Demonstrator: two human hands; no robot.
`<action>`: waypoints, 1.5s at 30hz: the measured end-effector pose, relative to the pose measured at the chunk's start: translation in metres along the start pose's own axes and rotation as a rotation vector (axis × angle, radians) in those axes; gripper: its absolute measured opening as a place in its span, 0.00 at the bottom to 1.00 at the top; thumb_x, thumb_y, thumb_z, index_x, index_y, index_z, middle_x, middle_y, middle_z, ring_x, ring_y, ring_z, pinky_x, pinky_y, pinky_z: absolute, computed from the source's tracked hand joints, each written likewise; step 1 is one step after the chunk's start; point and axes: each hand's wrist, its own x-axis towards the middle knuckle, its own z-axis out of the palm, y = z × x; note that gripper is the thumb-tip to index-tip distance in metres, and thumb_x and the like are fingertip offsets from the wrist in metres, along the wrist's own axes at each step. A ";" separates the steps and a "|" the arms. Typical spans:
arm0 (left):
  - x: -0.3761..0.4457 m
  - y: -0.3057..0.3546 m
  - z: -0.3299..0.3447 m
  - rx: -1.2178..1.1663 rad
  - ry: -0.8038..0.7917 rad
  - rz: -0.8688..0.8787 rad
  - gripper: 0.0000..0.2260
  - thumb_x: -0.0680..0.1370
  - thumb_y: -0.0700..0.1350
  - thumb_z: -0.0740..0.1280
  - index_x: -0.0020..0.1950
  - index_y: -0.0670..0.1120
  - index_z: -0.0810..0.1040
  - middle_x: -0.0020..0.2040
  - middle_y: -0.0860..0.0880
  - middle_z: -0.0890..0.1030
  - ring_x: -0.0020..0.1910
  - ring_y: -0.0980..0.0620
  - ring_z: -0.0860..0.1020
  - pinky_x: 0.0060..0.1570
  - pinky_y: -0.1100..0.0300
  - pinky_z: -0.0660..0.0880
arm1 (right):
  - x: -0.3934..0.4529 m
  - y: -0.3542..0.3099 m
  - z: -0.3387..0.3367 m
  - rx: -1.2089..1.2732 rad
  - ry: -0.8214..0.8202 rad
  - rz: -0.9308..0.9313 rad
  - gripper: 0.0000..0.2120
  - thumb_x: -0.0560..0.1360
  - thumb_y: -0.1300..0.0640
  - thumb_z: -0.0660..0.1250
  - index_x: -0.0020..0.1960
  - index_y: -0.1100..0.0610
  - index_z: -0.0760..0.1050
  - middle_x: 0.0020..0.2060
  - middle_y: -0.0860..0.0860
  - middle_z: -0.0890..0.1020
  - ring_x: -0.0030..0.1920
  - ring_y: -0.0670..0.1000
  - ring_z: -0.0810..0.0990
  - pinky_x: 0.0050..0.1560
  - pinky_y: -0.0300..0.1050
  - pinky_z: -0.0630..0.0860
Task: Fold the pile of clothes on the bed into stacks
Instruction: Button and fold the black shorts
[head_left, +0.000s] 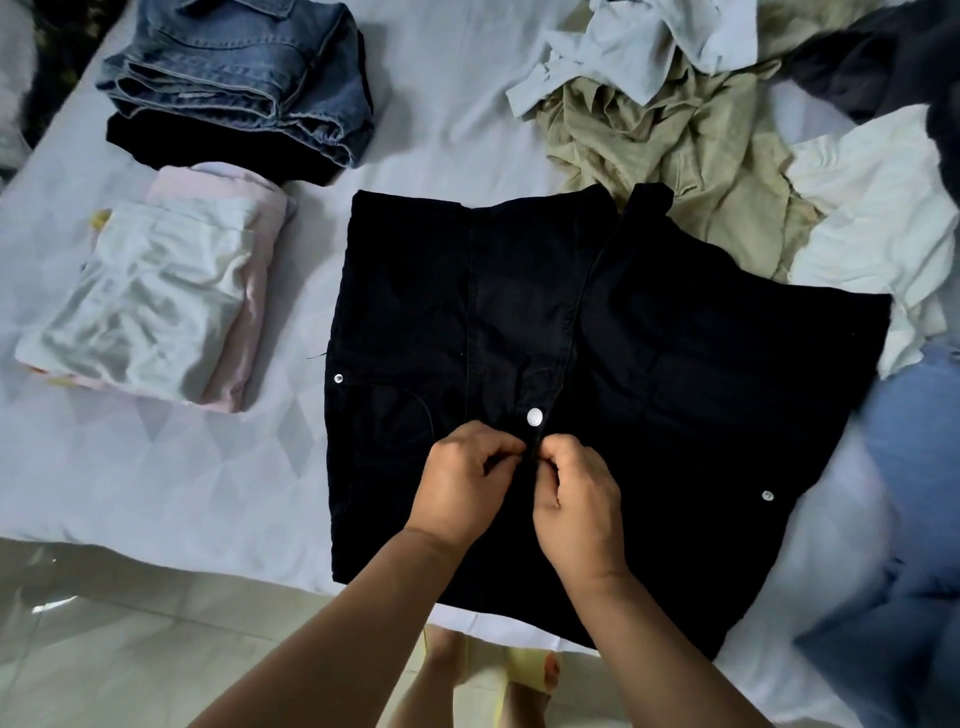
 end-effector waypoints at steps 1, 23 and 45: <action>0.001 0.000 0.000 0.023 -0.012 0.014 0.05 0.72 0.36 0.72 0.46 0.44 0.84 0.42 0.55 0.78 0.39 0.62 0.76 0.42 0.75 0.71 | 0.001 0.000 0.000 0.000 -0.001 0.002 0.05 0.67 0.67 0.65 0.42 0.62 0.76 0.33 0.53 0.79 0.32 0.55 0.78 0.35 0.42 0.76; 0.004 -0.012 0.006 0.068 0.012 0.113 0.05 0.73 0.45 0.69 0.46 0.46 0.83 0.42 0.54 0.78 0.37 0.57 0.78 0.38 0.63 0.77 | 0.010 -0.001 0.006 0.180 -0.047 0.128 0.26 0.65 0.73 0.66 0.51 0.46 0.64 0.40 0.38 0.70 0.41 0.40 0.71 0.45 0.47 0.73; -0.016 -0.003 0.012 0.224 -0.064 0.029 0.19 0.69 0.56 0.66 0.56 0.48 0.76 0.51 0.53 0.74 0.51 0.53 0.73 0.53 0.60 0.71 | -0.006 0.029 -0.015 -0.133 0.033 -0.077 0.08 0.69 0.57 0.62 0.39 0.57 0.80 0.43 0.51 0.77 0.45 0.50 0.71 0.47 0.45 0.65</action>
